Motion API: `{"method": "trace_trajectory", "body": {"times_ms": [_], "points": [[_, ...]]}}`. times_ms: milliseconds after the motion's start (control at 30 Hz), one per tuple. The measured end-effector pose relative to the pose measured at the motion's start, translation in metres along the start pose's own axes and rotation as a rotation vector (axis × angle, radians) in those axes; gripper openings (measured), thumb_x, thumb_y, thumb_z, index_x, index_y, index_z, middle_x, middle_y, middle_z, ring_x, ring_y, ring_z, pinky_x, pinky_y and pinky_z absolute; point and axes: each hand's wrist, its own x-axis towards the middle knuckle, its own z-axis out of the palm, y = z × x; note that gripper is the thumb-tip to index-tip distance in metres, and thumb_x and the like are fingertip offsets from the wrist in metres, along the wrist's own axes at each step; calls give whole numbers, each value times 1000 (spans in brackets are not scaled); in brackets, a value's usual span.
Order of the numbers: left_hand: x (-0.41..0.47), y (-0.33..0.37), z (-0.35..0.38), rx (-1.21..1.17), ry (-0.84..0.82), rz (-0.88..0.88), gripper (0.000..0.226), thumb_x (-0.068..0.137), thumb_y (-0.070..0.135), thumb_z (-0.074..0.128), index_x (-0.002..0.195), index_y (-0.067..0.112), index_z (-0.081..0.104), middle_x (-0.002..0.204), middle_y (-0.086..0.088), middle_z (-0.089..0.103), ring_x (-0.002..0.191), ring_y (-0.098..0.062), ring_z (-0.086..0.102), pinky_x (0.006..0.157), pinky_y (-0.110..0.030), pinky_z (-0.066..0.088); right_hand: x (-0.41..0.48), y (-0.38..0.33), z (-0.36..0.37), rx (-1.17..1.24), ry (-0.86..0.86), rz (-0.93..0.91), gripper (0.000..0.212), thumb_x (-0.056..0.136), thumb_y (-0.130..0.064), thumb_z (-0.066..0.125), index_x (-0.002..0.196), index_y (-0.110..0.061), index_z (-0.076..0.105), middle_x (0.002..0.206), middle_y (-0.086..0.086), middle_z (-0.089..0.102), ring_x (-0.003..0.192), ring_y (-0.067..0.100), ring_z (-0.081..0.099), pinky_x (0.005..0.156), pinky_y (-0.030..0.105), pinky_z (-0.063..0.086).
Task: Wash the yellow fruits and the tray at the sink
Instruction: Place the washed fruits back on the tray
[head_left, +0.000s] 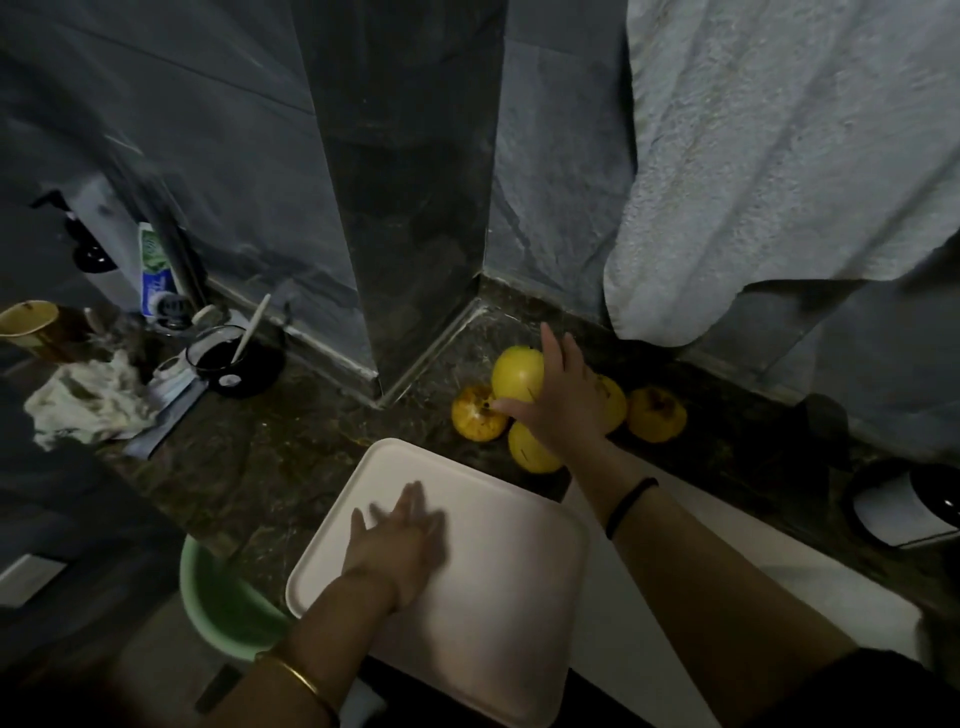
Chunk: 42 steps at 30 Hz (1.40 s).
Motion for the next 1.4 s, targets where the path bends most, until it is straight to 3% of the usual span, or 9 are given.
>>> {"method": "trace_trajectory", "body": {"times_ms": [200, 567, 833, 967, 1100, 1167, 1267, 1333, 1400], "points": [[10, -18, -6, -42, -22, -3, 62, 99, 24, 35, 153, 30, 6, 159, -5, -16, 147, -29, 0, 114, -57, 6, 19, -1, 17, -16, -189, 84, 108, 68, -49, 79, 151, -34, 10, 157, 10, 11, 129, 36, 42, 99, 46, 42], [26, -25, -9, -70, -22, 39, 61, 96, 24, 39, 151, 30, 15, 160, -4, -13, 148, -19, -2, 112, -61, 5, 25, -8, 13, 88, -133, 125, 81, 72, -34, 78, 138, -25, 31, 140, 13, 34, 112, 39, 52, 86, 44, 49], [28, -15, -19, -88, -35, 60, 60, 97, 24, 40, 152, 29, 17, 160, -4, -12, 148, -25, 0, 113, -61, 7, 12, 12, -26, 573, 10, 235, 86, 63, -36, 84, 133, -30, 36, 128, 8, 47, 106, 24, 55, 83, 40, 53], [27, 2, -25, -92, -16, 78, 58, 98, 26, 40, 151, 30, 19, 160, -4, -11, 147, -29, 9, 115, -57, 8, -13, 37, -55, 1011, -75, 371, 65, 77, -24, 77, 131, -24, 41, 130, 10, 49, 100, 23, 58, 74, 38, 56], [28, 20, -28, -71, 29, 113, 55, 98, 30, 40, 150, 29, 23, 161, -3, -6, 145, -30, 15, 114, -56, 11, -59, 79, -51, 1492, -164, 588, 122, 29, -52, 91, 136, -26, 38, 124, 12, 56, 102, 28, 63, 81, 46, 50], [27, 27, -32, -76, 53, 128, 55, 97, 29, 41, 149, 29, 24, 161, -3, -3, 145, -26, 17, 114, -54, 11, -80, 88, -40, 1138, -97, 635, 105, 49, -46, 87, 139, -27, 36, 132, 13, 51, 109, 31, 56, 85, 46, 47], [28, 34, -39, -88, 90, 153, 53, 96, 28, 43, 147, 29, 28, 161, -2, 0, 145, -25, 18, 114, -55, 12, -102, 107, -28, 68, -111, 461, 84, 73, -40, 77, 141, -30, 30, 138, 11, 38, 121, 35, 46, 99, 46, 40], [31, 37, -42, -97, 95, 162, 52, 96, 28, 43, 146, 30, 30, 160, -2, 3, 144, -25, 20, 113, -55, 14, -102, 111, -32, 25, -173, 459, 84, 71, -43, 78, 140, -32, 31, 137, 8, 39, 120, 33, 47, 98, 45, 41], [30, 41, -42, -111, 78, 164, 52, 96, 27, 43, 146, 30, 30, 160, -4, 5, 145, -24, 19, 113, -54, 15, -98, 113, -44, 232, -175, 406, 82, 69, -34, 83, 137, -28, 37, 133, 10, 45, 113, 31, 52, 90, 49, 49]]}}
